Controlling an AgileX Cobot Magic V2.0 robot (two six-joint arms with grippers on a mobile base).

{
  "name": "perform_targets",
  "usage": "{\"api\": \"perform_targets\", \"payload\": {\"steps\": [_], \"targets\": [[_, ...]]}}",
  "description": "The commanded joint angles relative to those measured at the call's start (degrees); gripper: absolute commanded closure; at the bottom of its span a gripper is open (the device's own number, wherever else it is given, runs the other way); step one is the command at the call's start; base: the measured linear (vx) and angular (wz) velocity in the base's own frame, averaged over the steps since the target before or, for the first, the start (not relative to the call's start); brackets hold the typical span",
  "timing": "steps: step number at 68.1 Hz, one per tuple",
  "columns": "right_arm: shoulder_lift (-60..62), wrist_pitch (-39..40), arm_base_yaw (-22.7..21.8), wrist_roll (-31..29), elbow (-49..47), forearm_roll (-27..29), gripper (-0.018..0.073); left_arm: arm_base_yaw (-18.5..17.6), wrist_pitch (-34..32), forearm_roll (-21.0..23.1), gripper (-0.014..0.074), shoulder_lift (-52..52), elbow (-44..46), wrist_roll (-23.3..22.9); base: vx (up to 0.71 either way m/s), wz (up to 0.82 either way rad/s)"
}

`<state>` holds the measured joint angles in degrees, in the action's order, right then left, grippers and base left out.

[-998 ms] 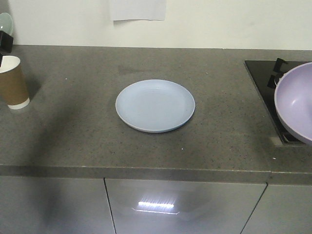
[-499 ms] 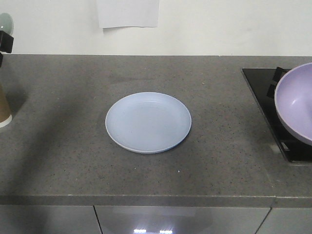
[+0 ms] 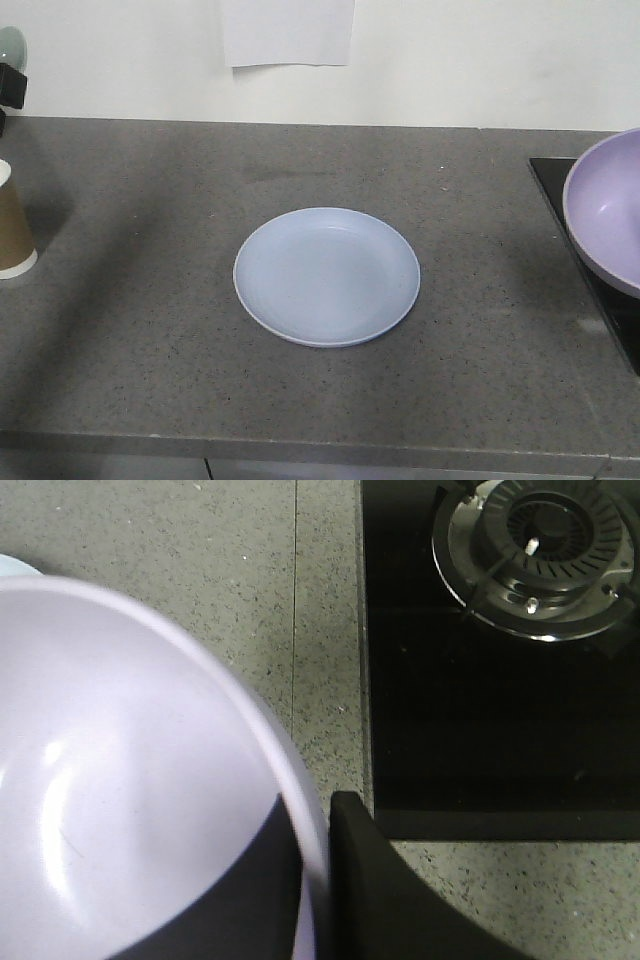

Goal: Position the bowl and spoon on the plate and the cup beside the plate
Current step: 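Drive the base holding spoon and bowl toward the light blue plate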

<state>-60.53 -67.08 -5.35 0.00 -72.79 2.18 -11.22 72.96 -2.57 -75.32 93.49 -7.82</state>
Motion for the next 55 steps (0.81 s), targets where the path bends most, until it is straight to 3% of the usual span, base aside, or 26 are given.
{"api": "perform_targets", "payload": {"steps": [1,55], "targets": [[0.74,3.05,-0.22,-0.62,-1.47,-0.15,0.0566,-0.22,-1.32,-0.05,0.0603,1.45,1.43,-0.54,0.07,0.06],[0.74,3.05,-0.22,-0.62,-1.47,-0.15,0.0566,-0.22,-1.32,-0.05,0.0603,1.45,1.43,-0.54,0.05,0.06]]}}
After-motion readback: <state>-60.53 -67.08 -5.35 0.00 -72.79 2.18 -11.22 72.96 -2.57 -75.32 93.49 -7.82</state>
